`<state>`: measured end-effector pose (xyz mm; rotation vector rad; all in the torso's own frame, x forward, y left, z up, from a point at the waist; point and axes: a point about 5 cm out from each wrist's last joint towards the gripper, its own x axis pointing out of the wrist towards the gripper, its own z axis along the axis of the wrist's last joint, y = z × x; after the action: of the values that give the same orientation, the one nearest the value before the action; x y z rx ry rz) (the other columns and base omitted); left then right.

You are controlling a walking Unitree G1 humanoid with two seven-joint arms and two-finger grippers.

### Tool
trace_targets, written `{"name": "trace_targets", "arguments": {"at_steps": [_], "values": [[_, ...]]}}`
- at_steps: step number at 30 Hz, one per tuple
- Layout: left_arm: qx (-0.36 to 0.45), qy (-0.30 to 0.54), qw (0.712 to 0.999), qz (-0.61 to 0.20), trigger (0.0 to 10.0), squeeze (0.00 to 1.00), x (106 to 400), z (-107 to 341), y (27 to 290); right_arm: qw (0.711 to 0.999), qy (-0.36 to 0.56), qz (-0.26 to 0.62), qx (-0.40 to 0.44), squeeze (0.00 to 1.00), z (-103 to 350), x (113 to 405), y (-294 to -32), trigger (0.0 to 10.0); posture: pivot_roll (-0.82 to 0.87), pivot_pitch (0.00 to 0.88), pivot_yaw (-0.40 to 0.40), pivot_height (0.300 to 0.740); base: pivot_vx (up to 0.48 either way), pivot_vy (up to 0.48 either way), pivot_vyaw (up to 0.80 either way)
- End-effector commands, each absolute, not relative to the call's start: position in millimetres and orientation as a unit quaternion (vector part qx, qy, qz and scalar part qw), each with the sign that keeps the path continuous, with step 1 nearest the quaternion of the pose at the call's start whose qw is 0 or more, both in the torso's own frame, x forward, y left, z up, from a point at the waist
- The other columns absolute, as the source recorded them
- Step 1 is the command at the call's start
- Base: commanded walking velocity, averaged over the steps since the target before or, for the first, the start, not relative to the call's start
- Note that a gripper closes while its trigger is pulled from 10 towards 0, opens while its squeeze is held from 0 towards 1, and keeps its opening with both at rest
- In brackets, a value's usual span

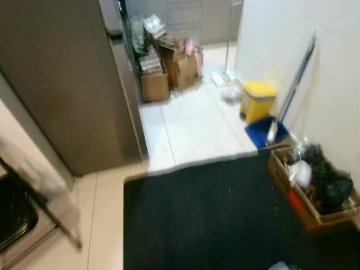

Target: Restocking fridge

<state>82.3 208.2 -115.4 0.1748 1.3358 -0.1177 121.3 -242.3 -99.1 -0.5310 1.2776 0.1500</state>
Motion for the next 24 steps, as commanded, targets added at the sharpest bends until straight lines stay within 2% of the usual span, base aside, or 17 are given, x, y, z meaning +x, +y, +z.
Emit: {"name": "trace_targets", "arguments": {"at_steps": [1, 19, 24], "values": [[0.075, 0.617, 0.781, -0.059, 10.0, 0.0, 81.9, -116.2, 203.9, 0.773, 0.585, 0.075, -0.232, 0.0, -101.6, 121.4, -232.0, 10.0, -0.03, 0.0, -0.008, 0.74, 0.27, 0.0, 0.0], [0.08, 0.618, 0.78, -0.059, 10.0, 0.0, 80.2, -116.2, 205.5, 0.781, 0.58, 0.092, -0.213, 0.0, -101.9, 123.8, -226.4, 10.0, -0.03, 0.0, -0.006, 0.74, 0.265, 0.0, 0.0], [0.081, 0.617, 0.781, -0.06, 10.0, 0.0, 81.3, -116.0, 205.8, 0.781, 0.581, 0.102, -0.207, 0.0, -102.2, 124.2, -223.7, 10.0, -0.03, 0.0, -0.005, 0.74, 0.266, 0.0, 0.77]]}}
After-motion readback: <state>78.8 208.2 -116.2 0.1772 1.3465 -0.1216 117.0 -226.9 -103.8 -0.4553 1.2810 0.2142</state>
